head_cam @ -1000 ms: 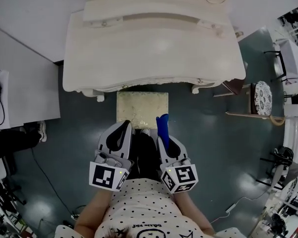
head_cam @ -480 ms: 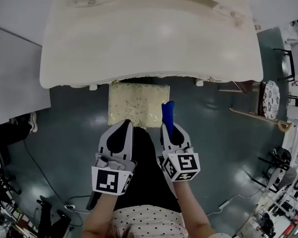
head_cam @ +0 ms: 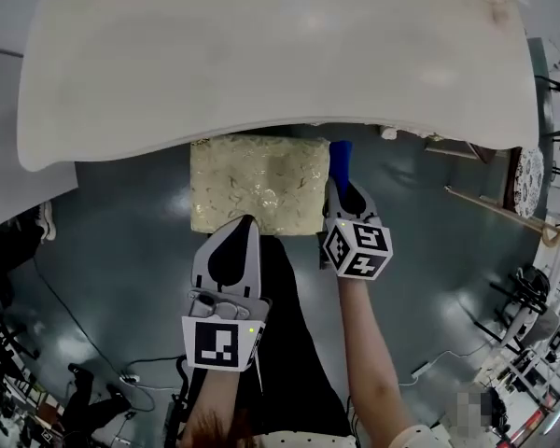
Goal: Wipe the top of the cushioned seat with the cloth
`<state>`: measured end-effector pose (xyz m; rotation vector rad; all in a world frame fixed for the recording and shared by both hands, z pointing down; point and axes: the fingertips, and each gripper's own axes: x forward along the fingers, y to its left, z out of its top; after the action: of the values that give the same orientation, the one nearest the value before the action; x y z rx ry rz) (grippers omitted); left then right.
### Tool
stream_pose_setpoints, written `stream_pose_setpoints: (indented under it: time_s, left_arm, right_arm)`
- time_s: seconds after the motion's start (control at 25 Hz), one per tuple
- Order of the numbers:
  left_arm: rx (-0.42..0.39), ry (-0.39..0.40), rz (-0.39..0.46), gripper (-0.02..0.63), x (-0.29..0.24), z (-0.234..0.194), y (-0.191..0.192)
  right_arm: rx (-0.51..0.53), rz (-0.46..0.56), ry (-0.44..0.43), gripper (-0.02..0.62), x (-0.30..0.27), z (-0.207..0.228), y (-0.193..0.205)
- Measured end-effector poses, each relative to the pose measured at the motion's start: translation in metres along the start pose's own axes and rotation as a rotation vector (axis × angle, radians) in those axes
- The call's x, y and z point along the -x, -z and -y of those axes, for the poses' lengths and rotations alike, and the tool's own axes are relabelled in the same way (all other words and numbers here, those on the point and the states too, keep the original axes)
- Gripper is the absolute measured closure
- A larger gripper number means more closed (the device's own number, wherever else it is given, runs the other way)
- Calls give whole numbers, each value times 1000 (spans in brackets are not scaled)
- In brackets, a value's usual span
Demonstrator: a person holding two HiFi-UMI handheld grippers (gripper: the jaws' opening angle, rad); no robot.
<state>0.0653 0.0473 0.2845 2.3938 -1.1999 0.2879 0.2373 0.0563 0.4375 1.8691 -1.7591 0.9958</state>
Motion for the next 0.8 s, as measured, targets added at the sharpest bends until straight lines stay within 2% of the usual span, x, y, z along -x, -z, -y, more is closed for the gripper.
stream_pose_setpoints:
  time_s: [0.2, 0.44, 0.8]
  left_arm:
    - [27, 5, -29, 607, -16, -16, 31]
    - [53, 10, -85, 607, -16, -29, 58]
    - [66, 29, -111, 607, -28, -47, 60]
  right_arm:
    - [-5, -54, 80, 534, -54, 30, 29]
    - [9, -138, 127, 534, -83, 53, 63]
    - [13, -189, 112, 534, -117, 56, 74]
